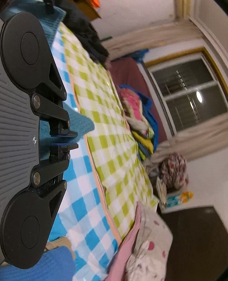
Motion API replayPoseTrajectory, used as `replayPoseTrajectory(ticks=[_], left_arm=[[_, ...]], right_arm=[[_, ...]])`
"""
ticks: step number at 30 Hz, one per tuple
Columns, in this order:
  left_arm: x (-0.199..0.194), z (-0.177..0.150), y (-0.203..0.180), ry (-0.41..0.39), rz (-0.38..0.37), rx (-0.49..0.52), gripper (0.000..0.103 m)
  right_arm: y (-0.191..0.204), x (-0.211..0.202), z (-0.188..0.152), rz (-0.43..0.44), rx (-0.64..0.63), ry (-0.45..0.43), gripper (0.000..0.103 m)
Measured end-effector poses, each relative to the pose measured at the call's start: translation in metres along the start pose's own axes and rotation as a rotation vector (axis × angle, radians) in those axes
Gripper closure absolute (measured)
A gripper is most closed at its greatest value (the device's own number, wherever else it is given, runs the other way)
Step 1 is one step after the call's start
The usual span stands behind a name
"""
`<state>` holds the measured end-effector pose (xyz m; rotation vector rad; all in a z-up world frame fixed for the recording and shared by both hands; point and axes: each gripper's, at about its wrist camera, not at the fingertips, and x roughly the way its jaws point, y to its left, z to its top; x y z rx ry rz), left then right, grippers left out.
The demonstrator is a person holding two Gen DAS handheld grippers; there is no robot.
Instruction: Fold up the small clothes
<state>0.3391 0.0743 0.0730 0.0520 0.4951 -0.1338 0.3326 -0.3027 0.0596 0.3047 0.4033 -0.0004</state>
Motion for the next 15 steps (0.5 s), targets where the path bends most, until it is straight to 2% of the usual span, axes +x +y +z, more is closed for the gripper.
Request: replayPoseTrajectory(ticks=[4, 7, 11, 15], left_arm=[[0.044, -0.028, 0.004, 0.112, 0.061, -0.020, 0.088], [0.059, -0.047, 0.005, 0.140, 0.097, -0.006, 0.087], [0.057, -0.046, 0.013, 0.137, 0.082, -0.051, 0.087], [0.044, -0.037, 0.010, 0.084, 0.073, -0.055, 0.087]], right_arm=[[-0.011, 0.042, -0.022, -0.122, -0.021, 0.091, 0.098], [-0.017, 0.061, -0.037, -0.176, -0.051, 0.127, 0.098], [-0.014, 0.056, -0.035, -0.162, -0.053, 0.113, 0.098], [-0.014, 0.037, -0.020, -0.111, 0.019, 0.050, 0.099]])
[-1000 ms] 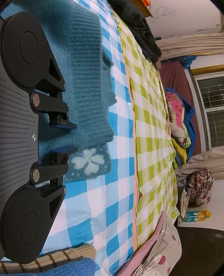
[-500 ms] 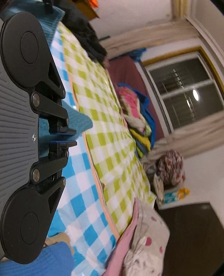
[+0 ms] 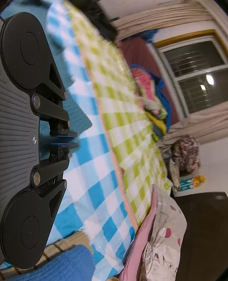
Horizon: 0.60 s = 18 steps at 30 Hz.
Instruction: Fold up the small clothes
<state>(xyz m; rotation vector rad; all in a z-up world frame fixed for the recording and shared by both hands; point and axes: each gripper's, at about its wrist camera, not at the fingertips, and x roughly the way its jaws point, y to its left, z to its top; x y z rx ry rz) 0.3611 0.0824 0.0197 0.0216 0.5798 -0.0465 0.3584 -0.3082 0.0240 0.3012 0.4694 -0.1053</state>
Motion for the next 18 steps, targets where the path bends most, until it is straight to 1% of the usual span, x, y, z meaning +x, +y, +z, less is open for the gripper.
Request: replayPoseTrajectory(ticks=[2, 4, 5, 6, 7, 9, 10, 11, 13, 15, 16, 18], left_arm=[[-0.005, 0.003, -0.001, -0.026, -0.011, -0.021, 0.087], [-0.002, 0.004, -0.004, -0.032, -0.005, -0.013, 0.087], [0.003, 0.003, -0.006, -0.021, 0.002, -0.012, 0.087], [0.011, 0.001, -0.009, 0.008, 0.012, 0.000, 0.087], [0.017, -0.002, -0.012, 0.031, 0.028, 0.023, 0.087], [0.023, -0.012, -0.017, 0.053, 0.067, 0.069, 0.081], [0.021, -0.013, -0.019, 0.046, 0.074, 0.079, 0.081], [0.018, -0.013, -0.019, 0.041, 0.076, 0.080, 0.079], [0.011, -0.010, -0.016, 0.037, 0.085, 0.059, 0.074], [0.005, -0.007, -0.012, 0.035, 0.109, 0.044, 0.065], [0.002, -0.006, -0.011, 0.032, 0.118, 0.040, 0.064], [-0.005, -0.004, -0.009, 0.021, 0.137, 0.036, 0.055]], right_arm=[[0.001, -0.010, 0.006, 0.015, 0.022, -0.040, 0.099], [-0.001, -0.011, 0.007, -0.005, 0.021, -0.061, 0.099], [-0.002, -0.004, 0.005, -0.029, 0.011, -0.041, 0.099], [-0.003, 0.004, 0.002, -0.053, -0.004, -0.012, 0.099], [-0.004, 0.015, -0.003, -0.081, -0.030, 0.031, 0.099], [-0.002, 0.029, -0.018, -0.119, -0.092, 0.077, 0.098], [0.000, 0.032, -0.023, -0.121, -0.124, 0.091, 0.097], [0.003, 0.031, -0.025, -0.128, -0.143, 0.087, 0.096], [0.002, 0.027, -0.021, -0.129, -0.127, 0.081, 0.093], [-0.002, 0.023, -0.016, -0.118, -0.091, 0.091, 0.084], [-0.006, 0.019, -0.014, -0.112, -0.067, 0.088, 0.082], [-0.013, 0.007, -0.010, -0.090, -0.020, 0.073, 0.079]])
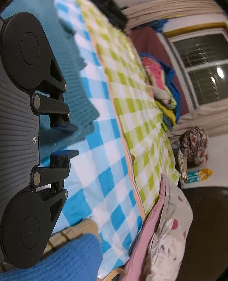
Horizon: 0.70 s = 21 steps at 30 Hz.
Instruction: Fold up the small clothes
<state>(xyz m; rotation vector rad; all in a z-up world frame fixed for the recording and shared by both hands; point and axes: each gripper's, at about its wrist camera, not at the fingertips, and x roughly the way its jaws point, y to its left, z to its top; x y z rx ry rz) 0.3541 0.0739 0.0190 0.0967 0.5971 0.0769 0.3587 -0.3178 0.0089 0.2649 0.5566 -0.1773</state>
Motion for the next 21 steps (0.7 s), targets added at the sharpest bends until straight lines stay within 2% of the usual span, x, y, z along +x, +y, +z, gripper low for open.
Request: replayPoseTrajectory(ticks=[3, 5, 7, 10, 13, 16, 21], left_arm=[[-0.009, 0.001, -0.001, -0.033, 0.019, -0.005, 0.048], [-0.013, 0.002, -0.004, -0.041, 0.022, -0.026, 0.047], [-0.017, 0.000, -0.006, -0.043, 0.014, -0.048, 0.047], [-0.028, -0.007, -0.015, -0.042, -0.033, -0.074, 0.047], [-0.048, -0.018, -0.036, -0.075, -0.073, -0.008, 0.047], [-0.069, -0.026, -0.062, -0.105, -0.138, 0.069, 0.047], [-0.100, -0.052, -0.122, -0.121, -0.321, 0.198, 0.046]], right_arm=[[-0.005, -0.017, 0.000, 0.025, 0.013, -0.031, 0.079], [-0.007, -0.024, -0.002, 0.048, 0.016, -0.049, 0.078], [-0.006, -0.022, -0.008, 0.061, -0.014, -0.017, 0.078], [-0.001, -0.006, -0.021, 0.014, -0.102, 0.063, 0.078], [-0.009, -0.011, -0.020, 0.042, -0.056, 0.054, 0.078], [-0.027, -0.023, -0.015, 0.114, 0.055, 0.048, 0.077], [-0.046, -0.045, -0.014, 0.176, 0.107, 0.062, 0.075]])
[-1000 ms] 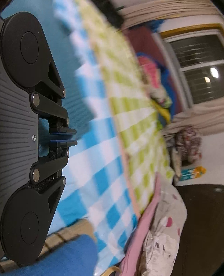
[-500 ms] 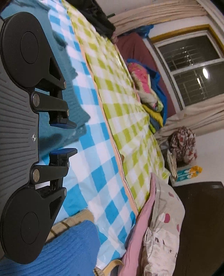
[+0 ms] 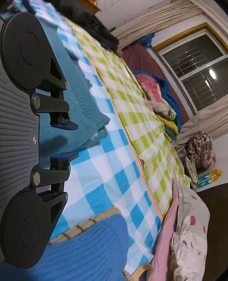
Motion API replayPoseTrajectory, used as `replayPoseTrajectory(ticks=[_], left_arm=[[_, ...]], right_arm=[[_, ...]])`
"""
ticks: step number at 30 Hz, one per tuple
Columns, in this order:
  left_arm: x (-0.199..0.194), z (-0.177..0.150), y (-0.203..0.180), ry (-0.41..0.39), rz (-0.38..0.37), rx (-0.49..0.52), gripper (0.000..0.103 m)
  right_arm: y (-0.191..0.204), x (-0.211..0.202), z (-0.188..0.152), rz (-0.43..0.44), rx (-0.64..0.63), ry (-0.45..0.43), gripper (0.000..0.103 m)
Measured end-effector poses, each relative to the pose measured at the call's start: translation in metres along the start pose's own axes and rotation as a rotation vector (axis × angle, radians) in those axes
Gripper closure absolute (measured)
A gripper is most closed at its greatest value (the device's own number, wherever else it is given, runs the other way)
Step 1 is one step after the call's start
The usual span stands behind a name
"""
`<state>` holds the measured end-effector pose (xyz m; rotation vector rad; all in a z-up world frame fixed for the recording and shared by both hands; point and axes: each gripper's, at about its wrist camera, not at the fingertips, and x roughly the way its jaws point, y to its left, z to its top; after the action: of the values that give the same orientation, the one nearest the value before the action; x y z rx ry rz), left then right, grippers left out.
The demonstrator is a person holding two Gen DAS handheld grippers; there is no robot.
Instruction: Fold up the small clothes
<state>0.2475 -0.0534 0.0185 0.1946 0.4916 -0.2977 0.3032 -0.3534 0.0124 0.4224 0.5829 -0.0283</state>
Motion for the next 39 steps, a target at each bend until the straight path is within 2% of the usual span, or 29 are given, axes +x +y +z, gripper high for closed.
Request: replayPoseTrajectory(ticks=[3, 5, 8, 13, 18, 23, 25, 26, 30, 32, 33, 35, 39], left_arm=[[-0.005, -0.011, -0.049, -0.019, -0.069, 0.131, 0.040], [-0.007, -0.021, -0.081, -0.040, -0.090, 0.220, 0.036], [-0.005, -0.033, -0.117, -0.037, -0.120, 0.314, 0.035], [0.004, -0.042, -0.166, -0.093, -0.049, 0.496, 0.035], [0.027, -0.025, -0.184, -0.094, -0.006, 0.501, 0.034], [0.039, -0.027, -0.196, -0.121, 0.042, 0.548, 0.034], [0.041, -0.025, -0.196, -0.114, 0.030, 0.544, 0.042], [0.040, -0.023, -0.194, -0.101, -0.005, 0.532, 0.054], [0.036, -0.021, -0.178, -0.088, -0.061, 0.491, 0.070], [0.033, -0.019, -0.171, -0.076, -0.080, 0.473, 0.073], [0.029, -0.020, -0.166, -0.071, -0.090, 0.462, 0.074], [0.020, -0.024, -0.158, -0.059, -0.112, 0.437, 0.075], [-0.006, -0.035, -0.138, -0.041, -0.142, 0.391, 0.076]], right_arm=[[-0.009, -0.014, -0.004, 0.028, 0.025, 0.022, 0.068], [-0.015, -0.019, -0.005, 0.046, 0.046, 0.041, 0.068], [-0.021, -0.022, -0.007, 0.056, 0.063, 0.065, 0.067], [-0.028, -0.022, -0.007, 0.076, 0.069, 0.092, 0.064], [-0.028, -0.017, -0.002, 0.094, 0.069, 0.100, 0.060], [-0.030, -0.001, 0.004, 0.088, 0.078, 0.121, 0.054], [-0.030, 0.008, 0.006, 0.091, 0.094, 0.140, 0.053], [-0.031, 0.012, 0.007, 0.094, 0.098, 0.149, 0.052], [-0.033, 0.026, 0.007, 0.081, 0.096, 0.214, 0.050], [-0.035, 0.028, 0.001, 0.097, 0.107, 0.244, 0.050], [-0.035, 0.026, -0.004, 0.117, 0.110, 0.254, 0.050], [-0.029, 0.020, -0.014, 0.143, 0.104, 0.277, 0.064], [-0.017, -0.004, -0.034, 0.182, 0.092, 0.318, 0.070]])
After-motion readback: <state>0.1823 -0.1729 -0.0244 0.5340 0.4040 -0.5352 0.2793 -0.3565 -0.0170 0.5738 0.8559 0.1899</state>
